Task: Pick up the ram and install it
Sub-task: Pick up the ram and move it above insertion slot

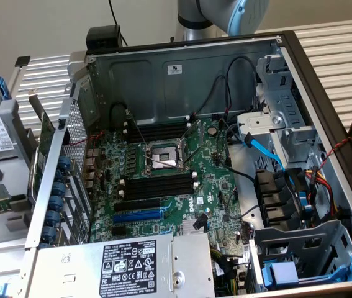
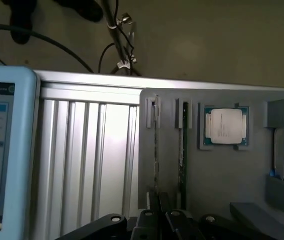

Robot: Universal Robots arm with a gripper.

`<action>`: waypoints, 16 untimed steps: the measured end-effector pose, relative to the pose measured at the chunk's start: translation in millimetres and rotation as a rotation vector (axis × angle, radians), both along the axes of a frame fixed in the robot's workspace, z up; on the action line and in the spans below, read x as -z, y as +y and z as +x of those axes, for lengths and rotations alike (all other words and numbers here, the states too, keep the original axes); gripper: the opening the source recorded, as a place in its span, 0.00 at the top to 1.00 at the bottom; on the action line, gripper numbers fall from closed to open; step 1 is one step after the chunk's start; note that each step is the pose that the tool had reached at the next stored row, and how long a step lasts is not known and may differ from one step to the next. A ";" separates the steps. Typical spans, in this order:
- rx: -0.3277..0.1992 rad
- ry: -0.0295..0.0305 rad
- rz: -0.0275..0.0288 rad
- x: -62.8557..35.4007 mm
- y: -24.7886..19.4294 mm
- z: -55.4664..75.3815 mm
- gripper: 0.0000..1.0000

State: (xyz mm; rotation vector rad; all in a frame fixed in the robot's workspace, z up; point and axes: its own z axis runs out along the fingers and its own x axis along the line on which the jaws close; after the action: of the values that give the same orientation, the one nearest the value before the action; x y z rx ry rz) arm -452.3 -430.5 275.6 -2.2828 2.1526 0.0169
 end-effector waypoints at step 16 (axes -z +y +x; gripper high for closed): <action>-0.002 0.0000 0.0339 -72.9 -7.9 42.4 0.88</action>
State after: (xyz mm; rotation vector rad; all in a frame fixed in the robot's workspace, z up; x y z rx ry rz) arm -409.9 -438.4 348.5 -2.2672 2.1326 0.0530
